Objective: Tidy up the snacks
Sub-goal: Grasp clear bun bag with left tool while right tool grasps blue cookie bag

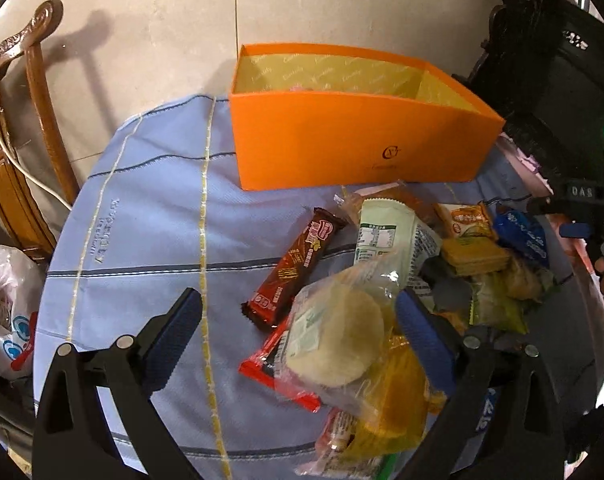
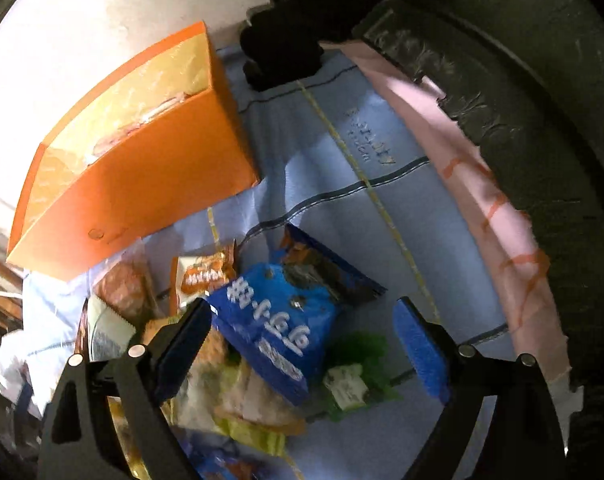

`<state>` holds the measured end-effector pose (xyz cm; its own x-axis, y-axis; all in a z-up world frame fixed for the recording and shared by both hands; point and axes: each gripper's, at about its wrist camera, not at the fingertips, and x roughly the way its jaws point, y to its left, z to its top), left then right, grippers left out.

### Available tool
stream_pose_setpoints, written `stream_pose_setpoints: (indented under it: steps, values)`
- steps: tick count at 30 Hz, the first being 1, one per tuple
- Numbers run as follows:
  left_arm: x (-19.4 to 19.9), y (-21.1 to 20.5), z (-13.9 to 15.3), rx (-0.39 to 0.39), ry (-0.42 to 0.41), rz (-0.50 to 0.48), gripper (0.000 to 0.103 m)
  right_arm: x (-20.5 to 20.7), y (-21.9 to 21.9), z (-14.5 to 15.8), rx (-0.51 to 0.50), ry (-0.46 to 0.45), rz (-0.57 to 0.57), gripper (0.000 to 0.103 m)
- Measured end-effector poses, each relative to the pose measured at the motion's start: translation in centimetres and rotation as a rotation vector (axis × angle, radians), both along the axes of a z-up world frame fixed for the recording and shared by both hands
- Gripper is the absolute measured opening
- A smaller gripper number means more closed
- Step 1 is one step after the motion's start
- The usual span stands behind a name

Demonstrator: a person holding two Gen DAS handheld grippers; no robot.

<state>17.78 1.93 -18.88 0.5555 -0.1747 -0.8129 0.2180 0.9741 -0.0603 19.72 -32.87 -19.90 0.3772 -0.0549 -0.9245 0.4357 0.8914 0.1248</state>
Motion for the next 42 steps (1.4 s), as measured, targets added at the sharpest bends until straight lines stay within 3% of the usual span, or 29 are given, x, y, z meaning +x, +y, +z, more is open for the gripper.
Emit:
stream_pose_setpoints:
  steps: [4,5,6,7,10,12,14,18,21,26,27,29,31,33,34,36,39,42]
  values:
    - [0.7,-0.7,-1.7,-0.038,0.044,-0.017,0.092,1.9,0.3,-2.0,0.006,0.062,-0.001,0.095]
    - [0.6,-0.9,-1.9,-0.066,0.061,-0.040,0.072,2.0,0.5,-2.3,0.018,0.061,0.017,0.090]
    - [0.6,-1.2,-2.2,-0.088,0.083,-0.069,0.055,1.9,0.8,-2.4,0.007,0.047,0.045,0.077]
    - [0.4,-1.5,-2.3,-0.081,0.087,-0.080,0.055,1.8,0.9,-2.2,-0.004,0.036,0.064,0.063]
    - [-0.2,-1.4,-2.5,-0.120,0.092,-0.103,0.053,1.5,0.4,-2.0,0.051,0.015,0.086,0.039]
    - [-0.3,-0.6,-2.8,-0.200,0.123,-0.081,0.053,1.0,-0.3,-2.0,0.113,0.003,0.071,0.036]
    - [-0.5,0.1,-3.1,-0.268,0.157,-0.061,0.052,0.6,-0.3,-1.7,0.107,-0.010,0.073,0.032]
    - [-1.7,0.0,-2.8,-0.253,0.146,-0.063,0.050,-0.1,-0.1,-0.6,0.113,-0.070,0.087,0.018]
    - [-2.2,0.2,-2.2,-0.255,0.131,-0.061,0.050,-0.5,0.4,0.3,0.114,-0.103,0.116,0.013]
    - [-2.5,0.4,-1.8,-0.259,0.139,-0.064,0.050,0.0,0.8,-0.7,0.246,-0.058,0.151,0.019]
    - [-2.6,0.3,-1.9,-0.252,0.144,-0.063,0.050,0.1,0.6,-0.9,0.236,-0.057,0.131,0.031]
    - [-2.7,0.1,-2.0,-0.239,0.141,-0.068,0.050,0.3,0.0,-1.5,0.274,-0.068,0.074,0.044]
    - [-2.6,-0.2,-2.0,-0.220,0.136,-0.073,0.050,0.7,-1.0,-4.0,0.414,-0.020,-0.011,0.081]
    - [-2.5,-0.3,-2.2,-0.197,0.131,-0.072,0.050,0.7,-0.9,-4.5,0.419,-0.031,-0.016,0.087]
    - [-2.3,-0.3,-2.3,-0.186,0.130,-0.072,0.050,0.9,-0.5,-4.4,0.376,-0.015,0.008,0.076]
    - [-2.3,-0.2,-2.5,-0.173,0.132,-0.068,0.050,0.8,0.1,-3.6,0.301,-0.015,0.041,0.036]
    - [-2.7,-0.1,-2.4,-0.167,0.113,-0.076,0.049,-0.1,-0.4,-2.2,0.311,-0.074,0.012,0.025]
    - [-3.0,-0.1,-2.1,-0.183,0.101,-0.088,0.046,-1.1,-0.2,-0.4,0.279,-0.125,0.037,0.022]
